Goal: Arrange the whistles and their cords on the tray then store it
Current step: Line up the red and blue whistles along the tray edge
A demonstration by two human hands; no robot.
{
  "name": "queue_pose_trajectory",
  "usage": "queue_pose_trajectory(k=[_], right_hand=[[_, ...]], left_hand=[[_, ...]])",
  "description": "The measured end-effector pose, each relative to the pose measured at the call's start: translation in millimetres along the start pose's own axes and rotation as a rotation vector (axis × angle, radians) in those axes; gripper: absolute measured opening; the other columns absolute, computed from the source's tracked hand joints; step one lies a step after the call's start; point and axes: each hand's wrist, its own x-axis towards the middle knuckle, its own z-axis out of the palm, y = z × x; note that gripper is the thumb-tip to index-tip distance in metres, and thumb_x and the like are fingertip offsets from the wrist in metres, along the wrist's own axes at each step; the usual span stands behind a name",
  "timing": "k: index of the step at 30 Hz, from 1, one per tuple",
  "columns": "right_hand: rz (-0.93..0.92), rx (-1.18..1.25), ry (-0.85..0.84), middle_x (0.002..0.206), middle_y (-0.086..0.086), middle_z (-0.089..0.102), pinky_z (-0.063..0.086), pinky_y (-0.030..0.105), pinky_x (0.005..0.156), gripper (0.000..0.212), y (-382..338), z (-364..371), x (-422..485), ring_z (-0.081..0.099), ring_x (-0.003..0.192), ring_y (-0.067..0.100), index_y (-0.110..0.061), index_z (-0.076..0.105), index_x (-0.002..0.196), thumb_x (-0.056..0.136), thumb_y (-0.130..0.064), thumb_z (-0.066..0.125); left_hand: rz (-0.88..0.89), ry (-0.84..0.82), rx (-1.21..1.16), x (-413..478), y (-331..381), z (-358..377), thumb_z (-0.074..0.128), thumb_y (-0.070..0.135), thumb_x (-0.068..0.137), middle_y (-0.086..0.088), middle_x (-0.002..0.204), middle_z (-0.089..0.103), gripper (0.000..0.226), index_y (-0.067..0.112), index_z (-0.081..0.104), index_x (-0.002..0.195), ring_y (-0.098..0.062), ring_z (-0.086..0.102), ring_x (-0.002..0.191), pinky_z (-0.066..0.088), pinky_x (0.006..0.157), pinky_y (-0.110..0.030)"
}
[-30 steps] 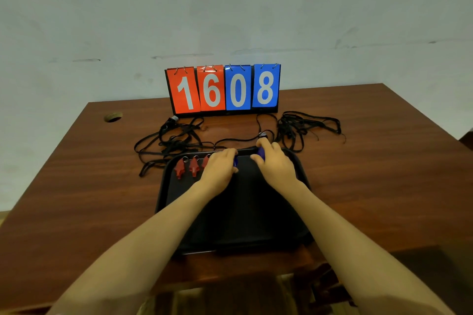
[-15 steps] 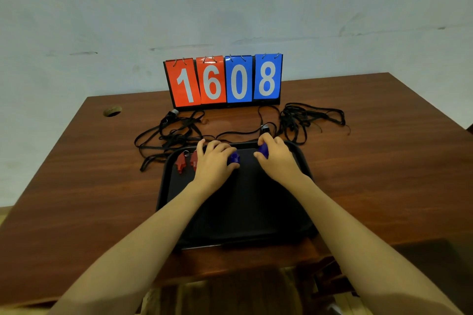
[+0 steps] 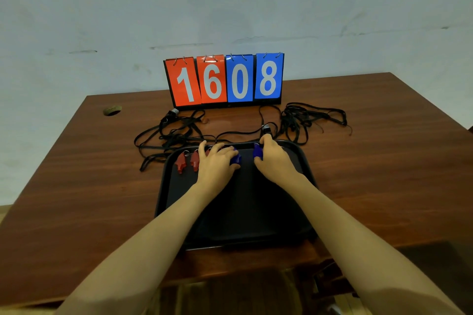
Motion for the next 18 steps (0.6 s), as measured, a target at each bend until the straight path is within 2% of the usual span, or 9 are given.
queue_pose_trajectory(k=[3,9,18], right_hand=[[-0.003,-0.04,-0.002,0.112,0.014,0.058,0.042,0.032,0.071,0.028,-3,5,9,0.055,0.1,0.03,-0.006,0.046,0.114,0.088,-0.011,0.056],[-0.008,-0.181,-0.009,0.114,0.015,0.06,0.047,0.039,0.081,0.03,-8,18,14,0.053,0.106,0.032,-0.004,0.048,0.116,0.09,-0.017,0.054],[-0.001,-0.231,0.02,0.116,0.016,0.057,0.044,0.038,0.081,0.031,-11,23,14,0.052,0.107,0.033,-0.004,0.048,0.117,0.089,-0.018,0.051]], left_hand=[[0.015,-0.002,0.002,2,1,-1,0.052,0.034,0.093,0.007,0.142,0.049,0.039,0.025,0.052,0.131,-0.015,0.03,0.14,-0.006,0.116,-0.049],[0.019,-0.01,-0.01,2,1,1,0.052,0.031,0.093,0.007,0.142,0.049,0.038,0.025,0.052,0.131,-0.015,0.031,0.14,-0.006,0.116,-0.049],[0.025,0.017,-0.049,2,-1,3,0.057,0.026,0.091,0.006,0.135,0.055,0.031,0.023,0.056,0.122,-0.017,0.035,0.137,-0.005,0.116,-0.049]])
